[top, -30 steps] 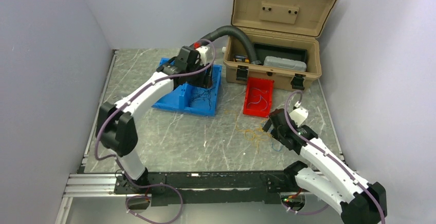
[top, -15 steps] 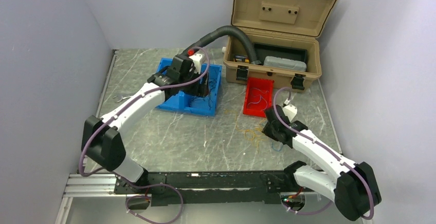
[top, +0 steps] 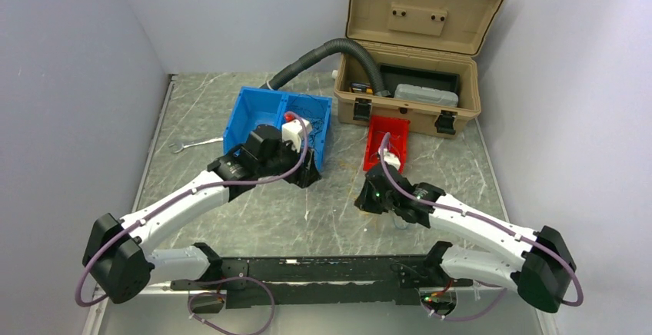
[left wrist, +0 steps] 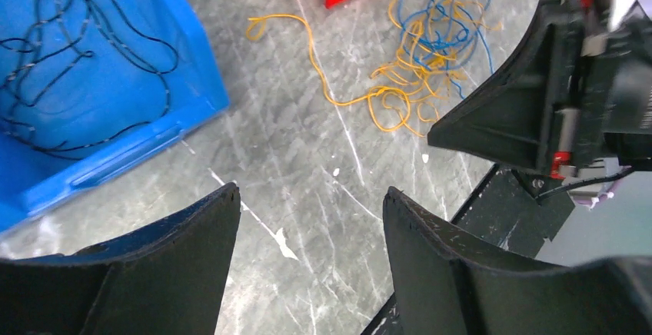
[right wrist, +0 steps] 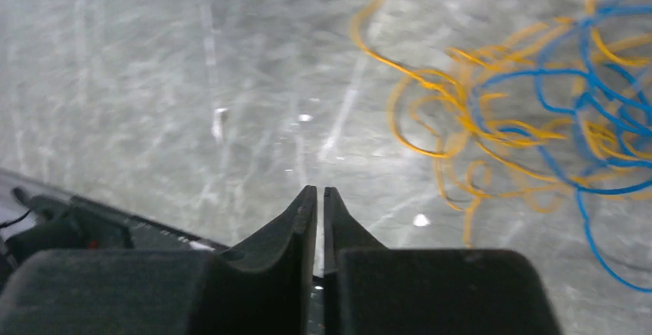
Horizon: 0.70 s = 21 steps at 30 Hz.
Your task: Untangle the cables
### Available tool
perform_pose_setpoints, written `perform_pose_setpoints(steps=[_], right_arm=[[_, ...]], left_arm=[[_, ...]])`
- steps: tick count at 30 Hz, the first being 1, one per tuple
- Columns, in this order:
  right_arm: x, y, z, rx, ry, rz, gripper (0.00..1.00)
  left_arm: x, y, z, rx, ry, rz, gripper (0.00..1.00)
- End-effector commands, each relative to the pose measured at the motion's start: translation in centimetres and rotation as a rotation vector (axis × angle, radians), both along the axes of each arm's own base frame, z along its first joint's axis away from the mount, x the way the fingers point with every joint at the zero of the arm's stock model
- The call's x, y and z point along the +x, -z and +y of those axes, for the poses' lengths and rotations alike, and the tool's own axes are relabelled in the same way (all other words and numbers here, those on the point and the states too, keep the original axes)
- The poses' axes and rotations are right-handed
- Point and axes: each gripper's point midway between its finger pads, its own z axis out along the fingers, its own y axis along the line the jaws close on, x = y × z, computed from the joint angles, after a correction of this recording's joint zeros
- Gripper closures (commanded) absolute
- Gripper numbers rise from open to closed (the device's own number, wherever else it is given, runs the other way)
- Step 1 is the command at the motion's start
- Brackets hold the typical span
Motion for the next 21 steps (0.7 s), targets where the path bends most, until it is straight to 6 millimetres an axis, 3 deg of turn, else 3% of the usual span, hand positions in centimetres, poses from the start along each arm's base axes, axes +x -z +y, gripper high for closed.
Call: perform_pose_setpoints(steps=[1, 3, 4, 5, 10, 15, 21], right_arm=[[1.0, -6.5, 3.3, 0.140, -0.057, -0.107, 0.77], [1.5, -7.2, 1.8, 0.085, -0.015, -0.134, 0.27], [1.8, -7.3, 0.8, 0.044, 0.020, -0.147, 0.12], [2.0, -7.3, -0.4, -0.004, 0.053, -0.156, 0.07], [3.0, -7.2, -6.8, -0.203, 0.237, -0.194, 0.05], [4.8, -5.8, -12.6, -0.220, 0.394, -0.185, 0.08], [7.3, -3.8, -15.4, -0.259, 0.430, -0.203, 0.10]], left_arm=[[-0.8, -2.3, -2.3, -0.133, 0.083, -0.068, 0.28], [-1.3, -2.2, -2.8, -0.135, 0.109, -0.062, 0.28], [-1.4, -2.1, -3.0, -0.133, 0.117, -0.059, 0.28], [-1.5, -2.0, -3.2, -0.131, 0.122, -0.058, 0.28], [-2.2, -1.7, -4.8, -0.141, 0.149, -0.041, 0.28], [-3.0, -0.5, -7.2, -0.117, 0.201, -0.022, 0.28], [-3.2, -0.7, -8.1, -0.097, 0.234, -0.029, 0.28]])
